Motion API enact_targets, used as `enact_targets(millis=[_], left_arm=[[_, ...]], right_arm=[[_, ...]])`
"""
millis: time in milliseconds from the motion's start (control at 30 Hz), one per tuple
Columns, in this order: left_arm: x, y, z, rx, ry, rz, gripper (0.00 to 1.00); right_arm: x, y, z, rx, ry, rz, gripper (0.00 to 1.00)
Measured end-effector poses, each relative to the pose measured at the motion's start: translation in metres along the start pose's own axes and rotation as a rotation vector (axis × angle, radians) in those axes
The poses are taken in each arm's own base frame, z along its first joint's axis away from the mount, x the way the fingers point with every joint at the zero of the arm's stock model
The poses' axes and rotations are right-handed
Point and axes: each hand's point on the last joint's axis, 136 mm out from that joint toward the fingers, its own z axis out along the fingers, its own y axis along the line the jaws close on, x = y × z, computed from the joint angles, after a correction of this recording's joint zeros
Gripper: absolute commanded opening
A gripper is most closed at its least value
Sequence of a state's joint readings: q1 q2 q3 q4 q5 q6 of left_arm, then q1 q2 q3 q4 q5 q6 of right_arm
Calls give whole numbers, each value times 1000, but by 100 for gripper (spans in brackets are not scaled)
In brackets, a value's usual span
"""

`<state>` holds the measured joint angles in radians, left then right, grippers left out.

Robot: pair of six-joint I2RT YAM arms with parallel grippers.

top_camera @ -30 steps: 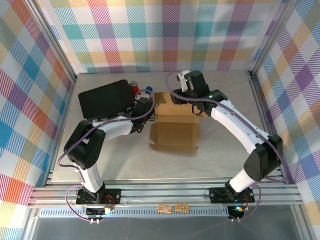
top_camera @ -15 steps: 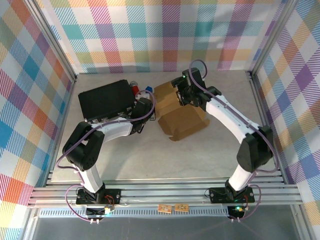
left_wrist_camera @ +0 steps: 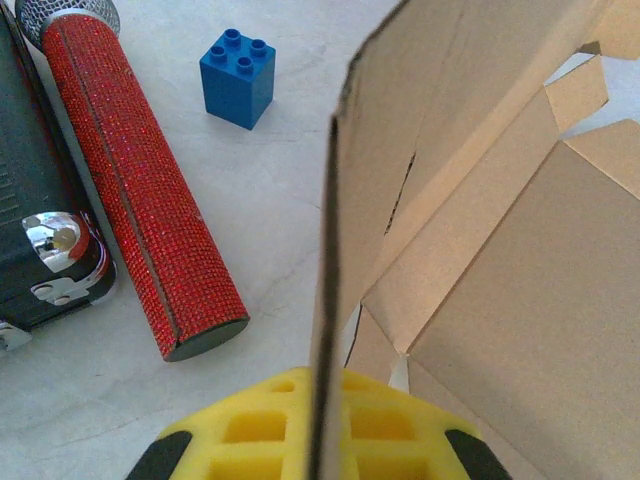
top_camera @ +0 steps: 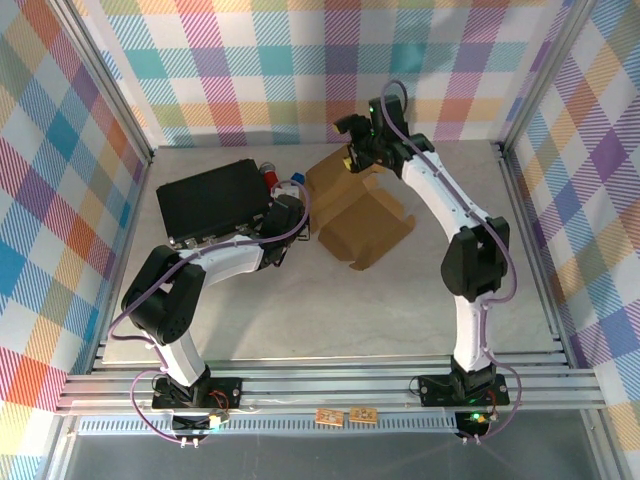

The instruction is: Fold the paper box

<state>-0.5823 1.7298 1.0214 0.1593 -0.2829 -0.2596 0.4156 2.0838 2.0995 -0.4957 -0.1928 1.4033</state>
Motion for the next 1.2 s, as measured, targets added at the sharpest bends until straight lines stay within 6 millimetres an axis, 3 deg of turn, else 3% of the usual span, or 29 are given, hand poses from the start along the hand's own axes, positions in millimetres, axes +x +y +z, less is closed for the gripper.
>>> enact_targets(millis=[67,133,367,567,700,867,1033,1200], left_arm=[[0,0,0,-1,2,7,0],[0,0,-1,0,2,15,0],[-3,2,-7,-5,0,33,0],[-4,0,-9,-5,-1,50,0],[0,2,-9,-14,17,58,0],[5,5,-10,-21,38,66,0],[10,10,-12,-19,55,62,0],[8,13,-18,-1,63,52,3]], right_arm=[[4,10,6,-5,39,-26,73],[6,4,15,18,67,-32,72],[7,-56,43,198,108,12,64],[7,-60,44,211,108,-4,37],[5,-65,46,217,100,-7,30],[7,-90,48,247,96,9,16],[8,-93,48,213,94,24,0],[9,-99,36,141,55,60,0]])
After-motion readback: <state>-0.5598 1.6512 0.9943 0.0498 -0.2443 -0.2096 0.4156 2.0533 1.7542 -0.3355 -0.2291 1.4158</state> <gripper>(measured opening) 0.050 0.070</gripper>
